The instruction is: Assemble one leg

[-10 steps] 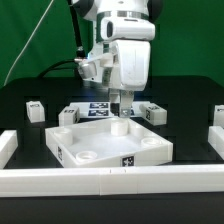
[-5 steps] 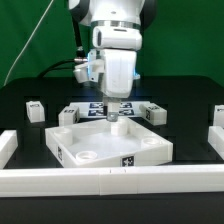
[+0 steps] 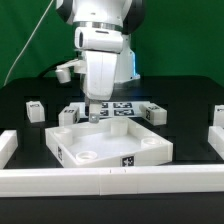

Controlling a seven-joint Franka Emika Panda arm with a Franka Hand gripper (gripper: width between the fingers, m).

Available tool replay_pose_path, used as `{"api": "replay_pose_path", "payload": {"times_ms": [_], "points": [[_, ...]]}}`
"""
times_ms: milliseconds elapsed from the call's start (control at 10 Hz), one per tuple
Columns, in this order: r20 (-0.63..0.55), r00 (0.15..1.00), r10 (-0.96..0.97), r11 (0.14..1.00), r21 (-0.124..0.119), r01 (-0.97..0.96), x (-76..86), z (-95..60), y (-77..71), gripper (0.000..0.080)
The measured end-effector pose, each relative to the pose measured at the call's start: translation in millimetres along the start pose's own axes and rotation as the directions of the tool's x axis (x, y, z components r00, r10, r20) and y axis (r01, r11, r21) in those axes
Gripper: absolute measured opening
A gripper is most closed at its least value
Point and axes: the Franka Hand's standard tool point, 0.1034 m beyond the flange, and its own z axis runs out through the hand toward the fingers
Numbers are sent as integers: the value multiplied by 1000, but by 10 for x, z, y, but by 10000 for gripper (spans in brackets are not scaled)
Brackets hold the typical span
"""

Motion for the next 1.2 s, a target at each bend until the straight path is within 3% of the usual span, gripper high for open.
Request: {"api": "replay_pose_path", "payload": {"times_ms": [500, 700, 1000, 1100, 1200], "points": [[-16, 991, -130, 991, 29, 131, 169, 187, -105, 649], [-14, 993, -116, 992, 45, 116, 103, 258, -159, 649], [-14, 994, -112, 993, 47, 113, 91, 261, -166, 622], [-14, 994, -112, 993, 47, 113, 90, 261, -167, 439], [-14, 994, -112, 993, 47, 113, 91, 261, -167, 304]]}}
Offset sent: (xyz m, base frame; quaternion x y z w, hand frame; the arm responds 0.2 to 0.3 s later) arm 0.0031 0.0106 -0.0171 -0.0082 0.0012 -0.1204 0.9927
